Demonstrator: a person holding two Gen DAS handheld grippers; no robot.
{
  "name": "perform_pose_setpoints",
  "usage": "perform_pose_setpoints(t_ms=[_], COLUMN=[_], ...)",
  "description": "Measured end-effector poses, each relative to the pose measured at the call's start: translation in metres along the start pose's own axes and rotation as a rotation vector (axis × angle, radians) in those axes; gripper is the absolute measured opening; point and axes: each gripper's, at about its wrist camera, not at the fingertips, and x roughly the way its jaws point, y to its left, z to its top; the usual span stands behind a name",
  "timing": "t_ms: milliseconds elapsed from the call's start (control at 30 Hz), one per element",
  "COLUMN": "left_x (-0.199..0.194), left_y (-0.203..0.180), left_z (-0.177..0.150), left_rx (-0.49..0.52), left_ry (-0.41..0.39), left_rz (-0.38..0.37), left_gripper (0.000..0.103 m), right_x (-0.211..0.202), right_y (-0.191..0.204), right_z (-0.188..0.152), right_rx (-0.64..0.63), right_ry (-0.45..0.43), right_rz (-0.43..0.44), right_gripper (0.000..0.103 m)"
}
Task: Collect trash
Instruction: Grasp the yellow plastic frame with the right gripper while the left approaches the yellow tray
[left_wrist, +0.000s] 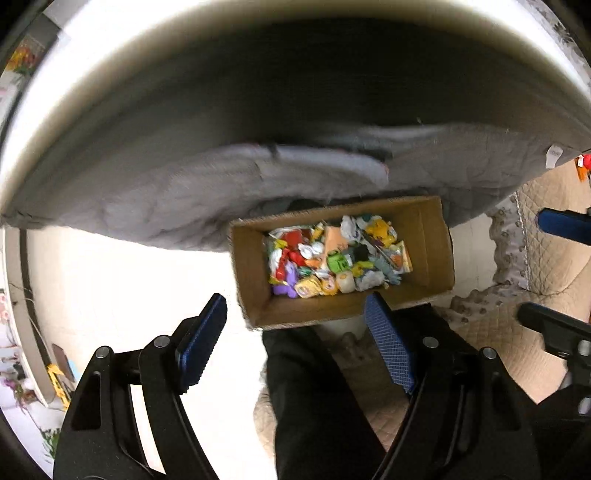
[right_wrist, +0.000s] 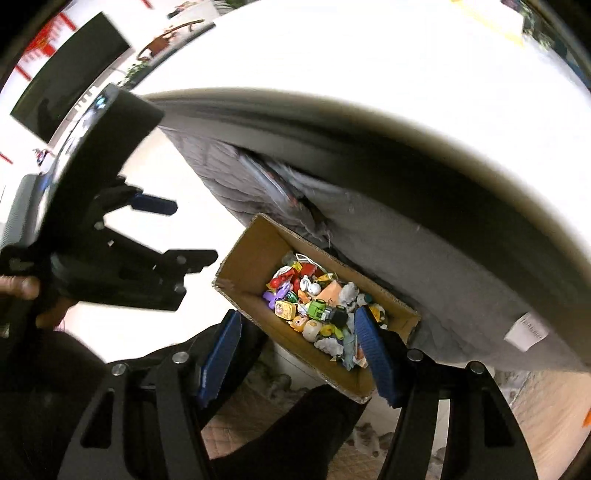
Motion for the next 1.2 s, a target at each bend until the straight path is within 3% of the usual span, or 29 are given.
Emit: perform_pose_setpoints(t_ms=[67, 167, 200, 267, 333, 433, 500, 600, 700, 733, 767, 867, 967, 1200], left_x=[-0.019, -0.067, -0.085, -0.117, -0.134, -0.142, -0.141, -0.139, -0.135, -0.133, -0.132, -0.128, -0.123, -0.117], left_y=[0.006, 0.019, 0.024, 0.032, 0.038, 0.045, 0.047, 0.048, 0.044, 0.043, 0.045, 0.043, 0.036, -0.037], left_z=[0.004, 0.014, 0.020, 0.042, 0.065, 0.109, 0.125, 0.138, 0.139, 0.140, 0.144, 0.158, 0.190, 0.302], left_rx=[-0.003, -0.021, -0.022, -0.026, -0.049, -0.113, -0.158, -0.184, -0.147, -0.136, -0.124, -0.124, -0.119, -0.120], left_ry=[-0.015, -0.087, -0.130, -0.233, -0.320, -0.395, -0.405, -0.407, -0.409, -0.407, -0.402, -0.401, -0.414, -0.490], left_rz=[0.000, -0.069, -0.077, -0.060, -0.036, -0.007, -0.037, -0.065, -0.018, -0.010, -0.005, -0.018, -0.042, -0.020], left_gripper=[0.076, 0.076, 0.076, 0.086, 0.088, 0.088, 0.088, 0.088, 0.088, 0.088, 0.088, 0.088, 0.088, 0.088], right_x=[-0.029, -0.087, -0.104, -0.129, -0.130, -0.102, -0.073, -0.032, -0.001, 0.012, 0.020, 0.017, -0.003, -0.124], right_y=[0.002, -0.007, -0.015, -0.047, -0.090, -0.146, -0.181, -0.218, -0.241, -0.251, -0.256, -0.260, -0.257, -0.290], right_z=[0.009, 0.052, 0.072, 0.126, 0.190, 0.286, 0.354, 0.421, 0.460, 0.468, 0.471, 0.463, 0.428, 0.278], right_rx=[-0.010, -0.042, -0.050, -0.056, -0.041, -0.036, -0.014, 0.056, 0.082, 0.094, 0.108, 0.151, 0.126, 0.267], right_ry=[-0.040, -0.178, -0.231, -0.345, -0.391, -0.394, -0.351, -0.303, -0.218, -0.185, -0.162, -0.168, -0.165, -0.320], right_rz=[0.043, 0.070, 0.054, -0.057, -0.156, -0.270, -0.319, -0.368, -0.419, -0.425, -0.394, -0.363, -0.308, -0.197], right_gripper=[0.064, 0.066, 0.069, 0.081, 0.082, 0.081, 0.079, 0.079, 0.079, 0.068, 0.040, 0.040, 0.040, 0.040])
